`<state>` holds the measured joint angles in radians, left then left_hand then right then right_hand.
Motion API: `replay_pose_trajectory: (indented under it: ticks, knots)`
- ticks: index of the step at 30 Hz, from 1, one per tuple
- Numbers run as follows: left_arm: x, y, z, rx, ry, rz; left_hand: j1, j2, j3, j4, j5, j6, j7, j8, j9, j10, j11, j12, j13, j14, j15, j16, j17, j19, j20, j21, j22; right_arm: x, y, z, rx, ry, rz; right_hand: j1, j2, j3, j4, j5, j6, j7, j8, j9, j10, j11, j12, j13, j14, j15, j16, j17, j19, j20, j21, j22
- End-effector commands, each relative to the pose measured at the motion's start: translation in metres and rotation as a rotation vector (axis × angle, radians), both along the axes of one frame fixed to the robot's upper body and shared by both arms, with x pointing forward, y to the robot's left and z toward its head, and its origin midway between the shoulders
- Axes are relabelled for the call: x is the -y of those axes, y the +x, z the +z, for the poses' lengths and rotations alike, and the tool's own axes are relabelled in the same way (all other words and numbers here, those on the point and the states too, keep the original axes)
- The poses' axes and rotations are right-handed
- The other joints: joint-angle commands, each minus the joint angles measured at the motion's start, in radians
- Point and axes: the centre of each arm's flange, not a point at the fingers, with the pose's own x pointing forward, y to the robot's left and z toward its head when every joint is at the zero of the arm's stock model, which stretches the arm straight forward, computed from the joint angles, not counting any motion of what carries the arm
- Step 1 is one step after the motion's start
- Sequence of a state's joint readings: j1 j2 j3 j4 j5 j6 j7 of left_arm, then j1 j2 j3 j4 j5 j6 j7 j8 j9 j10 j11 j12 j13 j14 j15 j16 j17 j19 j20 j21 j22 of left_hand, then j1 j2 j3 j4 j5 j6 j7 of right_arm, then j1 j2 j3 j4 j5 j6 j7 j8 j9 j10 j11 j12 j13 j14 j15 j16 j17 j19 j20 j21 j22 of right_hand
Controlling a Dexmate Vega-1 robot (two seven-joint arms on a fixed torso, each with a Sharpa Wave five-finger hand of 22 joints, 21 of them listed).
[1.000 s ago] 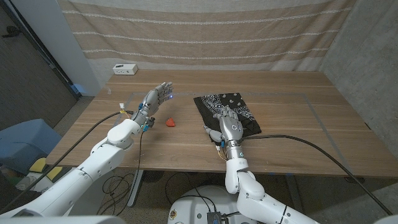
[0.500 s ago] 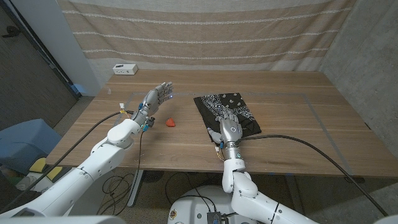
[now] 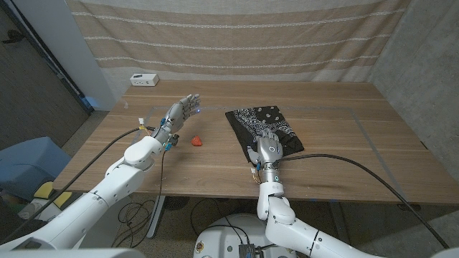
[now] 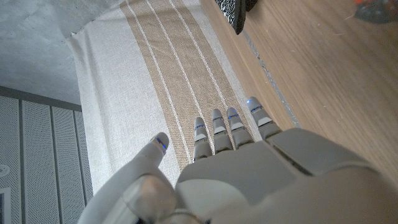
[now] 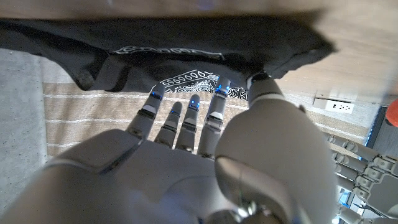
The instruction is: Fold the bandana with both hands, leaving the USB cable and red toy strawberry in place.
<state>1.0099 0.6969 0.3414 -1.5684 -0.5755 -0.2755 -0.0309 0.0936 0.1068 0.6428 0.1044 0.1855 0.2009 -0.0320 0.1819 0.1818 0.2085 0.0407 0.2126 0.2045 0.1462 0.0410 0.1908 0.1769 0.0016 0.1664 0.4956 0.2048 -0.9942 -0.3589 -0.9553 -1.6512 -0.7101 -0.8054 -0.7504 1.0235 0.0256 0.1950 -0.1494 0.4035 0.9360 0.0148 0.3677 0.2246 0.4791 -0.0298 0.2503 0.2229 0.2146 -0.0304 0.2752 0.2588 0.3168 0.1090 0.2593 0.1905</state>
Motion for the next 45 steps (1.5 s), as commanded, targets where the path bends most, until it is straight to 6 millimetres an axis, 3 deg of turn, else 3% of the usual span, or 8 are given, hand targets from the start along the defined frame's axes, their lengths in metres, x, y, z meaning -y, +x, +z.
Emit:
replay_pose_trajectory:
  ticks: [1,4,9,12,17,27,35,45]
  knots:
    - [0.002,0.003,0.002,-0.002,0.015,0.0,0.0,0.026,0.009,0.002,0.005,-0.002,-0.004,0.004,-0.001,0.001,0.002,0.0,0.001,-0.004,0.003,-0.003,0.002,0.002,0.007,-0.002,0.002,0.005,0.004,-0.002,0.043,0.01,0.002,0.05,0.028,0.023,-0.002,0.007,0.129,0.005,0.036,-0.01,0.088,-0.035,0.021,-0.004,0.047,-0.03,0.012,-0.006,0.023,-0.014,0.008,0.001]
    - [0.002,0.004,0.002,-0.005,0.016,-0.002,0.0,0.026,0.009,0.002,0.005,-0.002,-0.004,0.004,-0.001,0.001,0.002,0.0,0.001,-0.004,0.002,-0.003,0.003,0.002,0.007,-0.002,0.002,0.006,0.003,-0.002,0.078,0.019,0.024,0.072,0.057,0.034,0.001,-0.002,0.185,0.028,0.048,-0.017,0.128,-0.056,0.028,-0.007,0.082,-0.056,0.024,-0.008,0.035,-0.023,0.011,0.001]
    - [0.003,0.006,0.003,-0.01,0.023,-0.003,0.0,0.025,0.009,0.002,0.005,-0.005,-0.004,0.003,-0.001,-0.001,0.002,-0.001,0.001,-0.006,0.002,-0.004,0.002,0.003,0.007,-0.002,0.002,0.009,-0.003,0.0,0.148,0.048,0.07,0.079,0.073,0.038,0.005,-0.011,0.197,0.05,0.045,-0.02,0.159,-0.064,0.034,-0.008,0.108,-0.082,0.033,-0.009,0.044,-0.034,0.013,0.001]
    - [0.003,0.007,0.004,-0.009,0.027,-0.004,0.0,0.025,0.01,0.002,0.005,-0.007,-0.006,0.002,-0.001,-0.003,0.002,-0.001,0.001,-0.006,0.002,-0.004,0.002,0.003,0.007,-0.002,0.002,0.01,-0.006,0.001,0.161,0.054,0.094,0.066,0.102,0.043,0.023,-0.018,0.188,0.049,0.035,-0.023,0.167,-0.063,0.033,-0.009,0.127,-0.086,0.04,-0.006,0.042,-0.036,0.011,0.001]
    - [0.004,0.009,0.006,-0.008,0.033,-0.007,0.001,0.025,0.011,0.001,0.005,-0.008,-0.007,0.002,-0.001,-0.008,0.003,-0.003,0.001,-0.008,0.004,-0.004,0.002,0.002,0.008,-0.003,0.002,0.012,-0.011,0.003,0.173,0.049,0.135,0.069,0.124,0.046,0.027,-0.033,0.175,0.051,0.018,-0.028,0.197,-0.084,0.039,-0.01,0.143,-0.101,0.048,-0.005,0.039,-0.042,0.01,0.001]
    - [0.005,0.016,0.009,-0.011,0.039,-0.017,0.005,0.027,0.016,-0.002,0.005,-0.014,-0.01,0.002,-0.001,-0.012,0.003,-0.003,0.001,-0.009,0.005,-0.004,0.002,0.002,0.011,-0.003,0.001,0.015,-0.017,0.01,0.204,0.039,0.152,0.063,0.134,0.04,0.032,-0.058,0.169,0.028,-0.005,-0.034,0.206,-0.101,0.035,-0.012,0.152,-0.112,0.054,-0.004,0.038,-0.045,0.008,0.001]
    - [0.005,0.019,0.01,-0.014,0.04,-0.021,0.007,0.028,0.018,-0.004,0.005,-0.019,-0.01,0.001,-0.001,-0.018,0.002,-0.005,0.001,-0.01,0.004,-0.004,0.001,0.002,0.011,-0.004,0.001,0.019,-0.024,0.017,0.229,0.018,0.159,0.054,0.135,0.03,0.036,-0.081,0.18,-0.009,-0.022,-0.039,0.206,-0.111,0.025,-0.014,0.154,-0.127,0.058,-0.005,0.033,-0.051,0.005,0.001]
    - [0.008,0.024,0.012,-0.012,0.042,-0.032,0.009,0.027,0.02,-0.006,0.005,-0.02,-0.011,0.001,0.0,-0.018,0.001,-0.004,0.0,-0.01,0.005,-0.004,0.001,0.001,0.012,-0.004,0.001,0.024,-0.046,0.023,0.226,-0.047,0.175,0.051,0.162,0.035,0.05,-0.095,0.175,0.017,-0.034,-0.027,0.174,-0.122,0.003,-0.012,0.129,-0.141,0.055,0.001,0.017,-0.068,-0.002,0.001]
